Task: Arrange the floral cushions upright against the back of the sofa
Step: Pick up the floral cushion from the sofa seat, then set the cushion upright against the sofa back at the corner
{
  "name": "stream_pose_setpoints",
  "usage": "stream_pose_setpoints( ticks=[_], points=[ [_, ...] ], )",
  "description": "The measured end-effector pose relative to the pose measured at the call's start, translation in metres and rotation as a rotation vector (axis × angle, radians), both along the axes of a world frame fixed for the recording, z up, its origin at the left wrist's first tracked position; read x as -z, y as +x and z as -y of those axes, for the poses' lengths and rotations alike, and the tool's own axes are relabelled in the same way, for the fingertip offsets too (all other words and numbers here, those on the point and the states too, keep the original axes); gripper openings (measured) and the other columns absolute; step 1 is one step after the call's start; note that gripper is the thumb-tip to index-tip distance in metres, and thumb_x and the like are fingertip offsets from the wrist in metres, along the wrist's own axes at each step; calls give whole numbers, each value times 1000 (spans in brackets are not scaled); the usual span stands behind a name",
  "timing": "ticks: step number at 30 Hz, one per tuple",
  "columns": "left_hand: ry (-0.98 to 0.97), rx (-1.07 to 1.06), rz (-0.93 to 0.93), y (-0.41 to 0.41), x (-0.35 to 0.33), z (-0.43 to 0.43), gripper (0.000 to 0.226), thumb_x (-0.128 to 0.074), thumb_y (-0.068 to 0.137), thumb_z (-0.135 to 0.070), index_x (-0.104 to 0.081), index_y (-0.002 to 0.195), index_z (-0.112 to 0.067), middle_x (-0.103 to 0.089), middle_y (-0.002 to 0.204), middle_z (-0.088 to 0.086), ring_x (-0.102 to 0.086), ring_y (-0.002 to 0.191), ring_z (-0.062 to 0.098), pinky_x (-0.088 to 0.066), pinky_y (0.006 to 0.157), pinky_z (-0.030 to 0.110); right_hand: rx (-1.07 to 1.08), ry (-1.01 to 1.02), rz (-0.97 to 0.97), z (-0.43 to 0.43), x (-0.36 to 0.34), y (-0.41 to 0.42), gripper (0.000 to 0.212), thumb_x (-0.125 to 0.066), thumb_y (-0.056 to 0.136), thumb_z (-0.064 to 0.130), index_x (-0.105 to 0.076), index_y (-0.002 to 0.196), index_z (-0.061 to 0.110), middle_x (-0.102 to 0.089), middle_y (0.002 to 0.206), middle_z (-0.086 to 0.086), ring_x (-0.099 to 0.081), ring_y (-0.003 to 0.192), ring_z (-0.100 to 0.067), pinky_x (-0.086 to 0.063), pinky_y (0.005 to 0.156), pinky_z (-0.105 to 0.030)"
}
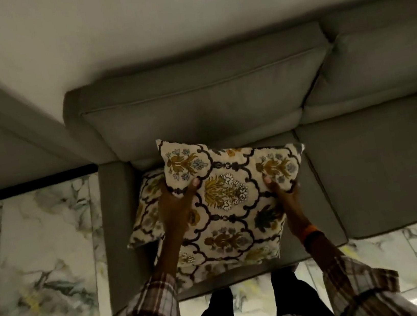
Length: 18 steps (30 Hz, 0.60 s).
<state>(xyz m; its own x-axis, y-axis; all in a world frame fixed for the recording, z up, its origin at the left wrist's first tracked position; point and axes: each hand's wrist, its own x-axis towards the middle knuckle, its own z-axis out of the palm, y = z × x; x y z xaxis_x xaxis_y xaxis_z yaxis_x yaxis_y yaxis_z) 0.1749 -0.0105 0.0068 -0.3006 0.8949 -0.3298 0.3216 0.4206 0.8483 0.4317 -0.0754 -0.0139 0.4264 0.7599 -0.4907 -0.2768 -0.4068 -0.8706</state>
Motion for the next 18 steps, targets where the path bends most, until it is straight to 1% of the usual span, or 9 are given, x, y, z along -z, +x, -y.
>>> stream_pose_setpoints(
  ticks=[2, 5, 8, 10, 12, 14, 15, 16, 18],
  points=[
    [43, 48, 77, 52, -8, -11, 76, -85, 80, -45, -51, 142, -18, -61, 141, 9, -58, 129, 26, -47, 110, 43, 1, 43, 45, -10, -16, 54, 50, -80, 94, 15, -61, 140, 15, -79, 125, 1, -78, 111, -20, -67, 80, -26],
    [10, 118, 152, 129, -3, -27, 104, -80, 58, -80, -51, 137, -19, -62, 138, 8, -61, 126, 25, -52, 106, 51, -2, 59, 82, -21, -33, 136, 35, -78, 96, 17, -69, 129, 18, -82, 117, 4, -79, 107, -14, -67, 85, -32],
    [-19, 193, 166, 224, 19, -45, 112, -72, 48, -94, -57, 134, -24, -66, 134, 3, -63, 125, 23, -54, 105, 49, 26, 93, 70, -31, -43, 227, 26, -83, 89, 25, -68, 110, 29, -77, 111, 5, -79, 88, 4, -64, 71, -17],
    [-12, 275, 147, 288, 16, -47, 93, -78, 61, -82, -53, 138, -37, -62, 140, -5, -59, 131, 15, -51, 109, 44, 39, 101, 75, -38, -37, 287, 48, -85, 70, 45, -68, 112, 30, -76, 115, 5, -79, 88, 3, -62, 67, -15],
    [-6, 372, 180, 363, 20, -54, 84, -84, 76, -52, -43, 147, -36, -53, 145, -10, -51, 134, 8, -43, 110, 32, 66, 88, 91, -48, -19, 359, 70, -87, 60, 55, -67, 120, 27, -76, 120, 4, -79, 96, -2, -63, 70, -16],
    [-15, 408, 228, 439, 45, -64, 75, -84, 82, -22, -39, 138, -45, -51, 139, -12, -52, 126, -3, -42, 105, 21, 78, 98, 95, -62, 7, 436, 78, -91, 53, 69, -67, 118, 34, -77, 118, 10, -79, 100, -5, -66, 74, -21],
    [-15, 432, 221, 469, 57, -70, 77, -83, 83, -14, -37, 133, -50, -51, 138, -15, -52, 124, -11, -42, 105, 15, 94, 85, 100, -69, 18, 467, 76, -91, 54, 73, -66, 117, 36, -77, 115, 13, -79, 100, -5, -67, 75, -24],
    [-19, 472, 216, 505, 73, -77, 78, -83, 84, -10, -37, 132, -50, -51, 140, -15, -52, 127, -10, -42, 108, 15, 95, 77, 112, -77, 29, 505, 68, -90, 62, 68, -65, 117, 37, -78, 114, 13, -80, 100, -6, -68, 77, -27],
    [-58, 537, 244, 575, 100, -90, 80, -82, 85, -10, -36, 144, -38, -51, 148, -10, -48, 140, 8, -38, 120, 27, 102, 101, 136, -91, 50, 580, 39, -83, 89, 39, -62, 121, 37, -76, 116, 13, -79, 98, 0, -68, 81, -27]
  ],
)
